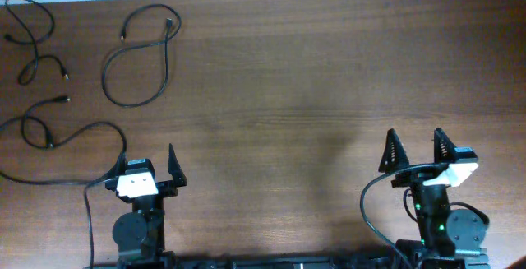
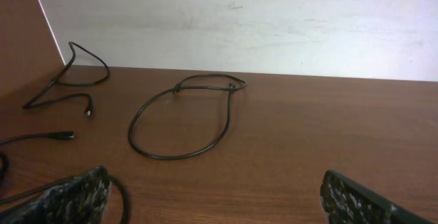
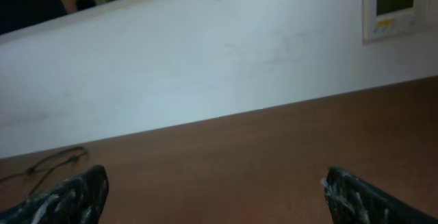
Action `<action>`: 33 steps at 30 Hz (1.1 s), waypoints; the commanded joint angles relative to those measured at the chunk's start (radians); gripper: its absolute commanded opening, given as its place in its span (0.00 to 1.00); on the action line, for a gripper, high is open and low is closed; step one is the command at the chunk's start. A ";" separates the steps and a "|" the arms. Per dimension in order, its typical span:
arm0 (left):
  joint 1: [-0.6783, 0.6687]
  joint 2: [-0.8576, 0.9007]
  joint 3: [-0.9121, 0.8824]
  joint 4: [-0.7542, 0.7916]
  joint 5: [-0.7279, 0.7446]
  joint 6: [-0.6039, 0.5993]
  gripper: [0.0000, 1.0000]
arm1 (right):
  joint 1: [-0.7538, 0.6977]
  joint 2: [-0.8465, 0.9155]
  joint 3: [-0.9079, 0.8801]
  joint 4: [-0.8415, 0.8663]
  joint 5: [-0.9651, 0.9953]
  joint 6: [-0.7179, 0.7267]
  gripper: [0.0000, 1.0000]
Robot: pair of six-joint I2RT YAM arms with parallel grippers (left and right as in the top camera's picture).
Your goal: Untangle cables
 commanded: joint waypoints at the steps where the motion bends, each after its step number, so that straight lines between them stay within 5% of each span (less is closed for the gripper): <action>1: 0.005 -0.002 -0.005 0.000 -0.011 -0.010 0.99 | 0.008 -0.013 -0.050 0.057 -0.013 -0.011 0.99; 16: 0.005 -0.002 -0.005 0.000 -0.011 -0.010 0.99 | 0.030 -0.013 -0.177 0.189 -0.020 -0.056 0.99; 33: 0.005 -0.002 -0.005 0.000 -0.011 -0.010 0.99 | 0.047 -0.013 -0.177 0.046 0.016 -0.277 0.99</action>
